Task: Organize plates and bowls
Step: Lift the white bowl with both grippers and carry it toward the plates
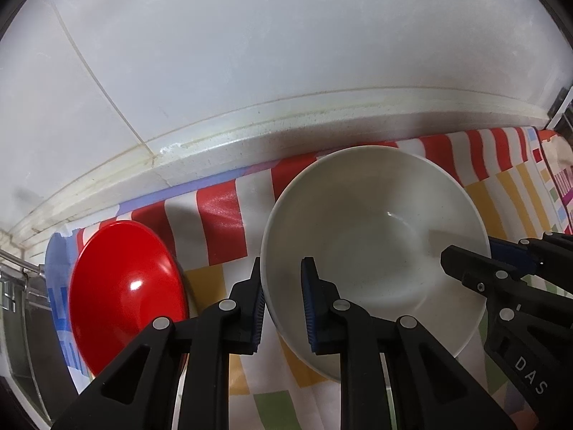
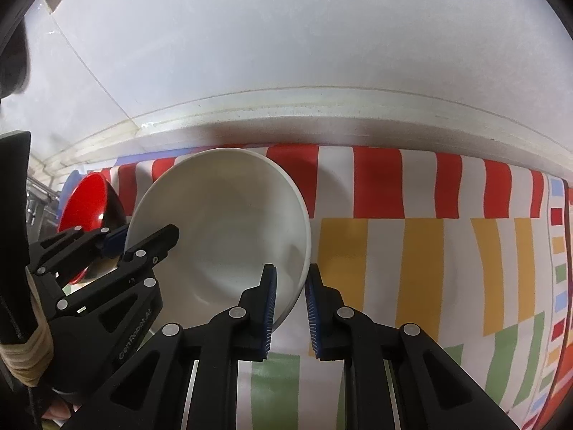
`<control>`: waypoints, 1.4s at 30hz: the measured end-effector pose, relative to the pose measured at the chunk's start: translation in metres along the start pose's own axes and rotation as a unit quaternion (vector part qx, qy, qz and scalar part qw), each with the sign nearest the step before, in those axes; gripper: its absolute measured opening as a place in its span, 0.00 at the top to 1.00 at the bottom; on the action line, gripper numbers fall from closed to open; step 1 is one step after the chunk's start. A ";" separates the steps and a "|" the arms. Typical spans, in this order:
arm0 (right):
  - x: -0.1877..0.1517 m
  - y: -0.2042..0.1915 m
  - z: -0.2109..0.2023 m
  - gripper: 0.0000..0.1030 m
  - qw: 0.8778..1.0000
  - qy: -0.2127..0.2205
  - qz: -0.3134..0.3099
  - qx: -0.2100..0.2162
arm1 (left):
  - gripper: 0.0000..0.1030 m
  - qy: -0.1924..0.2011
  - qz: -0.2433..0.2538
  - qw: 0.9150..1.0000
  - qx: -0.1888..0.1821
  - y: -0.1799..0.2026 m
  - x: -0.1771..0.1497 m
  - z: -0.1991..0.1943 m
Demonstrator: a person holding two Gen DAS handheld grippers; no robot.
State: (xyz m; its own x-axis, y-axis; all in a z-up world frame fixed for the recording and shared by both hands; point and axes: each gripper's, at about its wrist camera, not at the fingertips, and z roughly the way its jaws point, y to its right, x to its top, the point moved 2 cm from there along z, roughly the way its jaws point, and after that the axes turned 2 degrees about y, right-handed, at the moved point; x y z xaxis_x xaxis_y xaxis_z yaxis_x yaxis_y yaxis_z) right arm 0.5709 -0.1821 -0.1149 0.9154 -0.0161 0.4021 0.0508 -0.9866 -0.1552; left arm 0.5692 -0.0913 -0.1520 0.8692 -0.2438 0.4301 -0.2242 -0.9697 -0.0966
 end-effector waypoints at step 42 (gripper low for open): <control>-0.118 0.005 -0.155 0.84 0.995 0.091 0.026 -0.043 | 0.88 0.093 0.028 0.983 -0.156 0.040 -0.088 -0.175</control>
State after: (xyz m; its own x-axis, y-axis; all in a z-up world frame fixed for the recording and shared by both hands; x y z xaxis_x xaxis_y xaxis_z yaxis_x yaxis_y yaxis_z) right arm 0.4009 -0.2099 -0.0232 0.8276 -0.0894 0.5541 -0.0363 -0.9937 -0.1060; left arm 0.4066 -0.1067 -0.0365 0.7622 -0.2614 0.5922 -0.4190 -0.8966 0.1435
